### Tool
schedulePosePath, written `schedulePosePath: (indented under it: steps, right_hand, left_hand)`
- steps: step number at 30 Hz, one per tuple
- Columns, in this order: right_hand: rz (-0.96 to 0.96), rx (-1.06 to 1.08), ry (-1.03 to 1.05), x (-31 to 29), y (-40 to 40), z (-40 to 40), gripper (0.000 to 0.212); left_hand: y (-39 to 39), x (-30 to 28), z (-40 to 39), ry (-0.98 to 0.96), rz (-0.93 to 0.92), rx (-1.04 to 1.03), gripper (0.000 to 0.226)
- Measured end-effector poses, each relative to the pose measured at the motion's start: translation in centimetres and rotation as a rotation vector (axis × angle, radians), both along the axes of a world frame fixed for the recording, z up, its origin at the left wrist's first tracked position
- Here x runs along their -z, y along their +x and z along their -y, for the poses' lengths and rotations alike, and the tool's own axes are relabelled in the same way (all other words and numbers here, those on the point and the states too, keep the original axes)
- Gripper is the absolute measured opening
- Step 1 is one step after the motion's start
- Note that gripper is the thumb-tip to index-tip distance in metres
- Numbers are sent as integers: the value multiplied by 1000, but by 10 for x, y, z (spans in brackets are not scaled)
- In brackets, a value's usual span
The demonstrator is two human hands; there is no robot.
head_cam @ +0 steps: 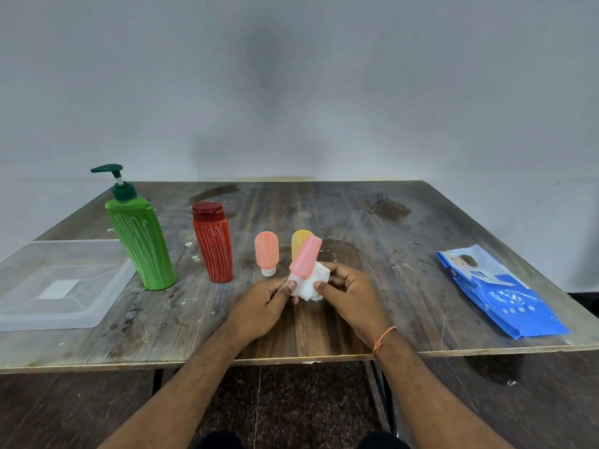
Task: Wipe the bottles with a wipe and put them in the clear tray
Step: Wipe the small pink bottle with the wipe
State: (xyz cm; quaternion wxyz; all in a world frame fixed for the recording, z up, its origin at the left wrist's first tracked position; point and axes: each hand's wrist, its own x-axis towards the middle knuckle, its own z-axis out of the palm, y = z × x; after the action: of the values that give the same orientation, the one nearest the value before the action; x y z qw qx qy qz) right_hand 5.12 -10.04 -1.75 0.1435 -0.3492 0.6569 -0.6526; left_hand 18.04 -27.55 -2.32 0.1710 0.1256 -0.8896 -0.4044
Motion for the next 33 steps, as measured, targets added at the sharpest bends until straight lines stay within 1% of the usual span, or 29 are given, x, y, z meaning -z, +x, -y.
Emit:
schedulePosePath:
  steps: [6, 10, 14, 15, 20, 24, 27, 29, 33]
  right_hand:
    - [34, 35, -32, -2, 2, 0, 35]
    - [148, 92, -91, -3, 0, -3, 34]
    - [275, 148, -150, -4, -5, -14, 33]
    - [292, 157, -151, -4, -7, -19, 32]
    - [333, 188, -127, -4, -19, -52, 30]
    - [329, 231, -85, -4, -32, -84, 32]
    - [349, 269, -91, -4, -38, -103, 33]
    - [342, 287, -82, -5, -40, -114, 33]
    - [310, 297, -66, -5, -38, -120, 32]
  left_hand:
    - [-3, 3, 0, 2, 2, -60, 38]
    - [-4, -1, -2, 39, 3, -89, 34]
    - [-2, -7, -7, 88, -14, -74, 18]
    - [-2, -9, -8, 99, -16, -77, 18]
    - [-2, -12, -7, 90, -28, -56, 29]
    - [-13, -14, -17, 18, -45, -87, 35]
    - [-29, -12, -37, -42, -43, -86, 47]
    - [-45, -13, -53, -39, -54, -56, 47]
    - [-82, -16, -70, -124, -43, -92, 50]
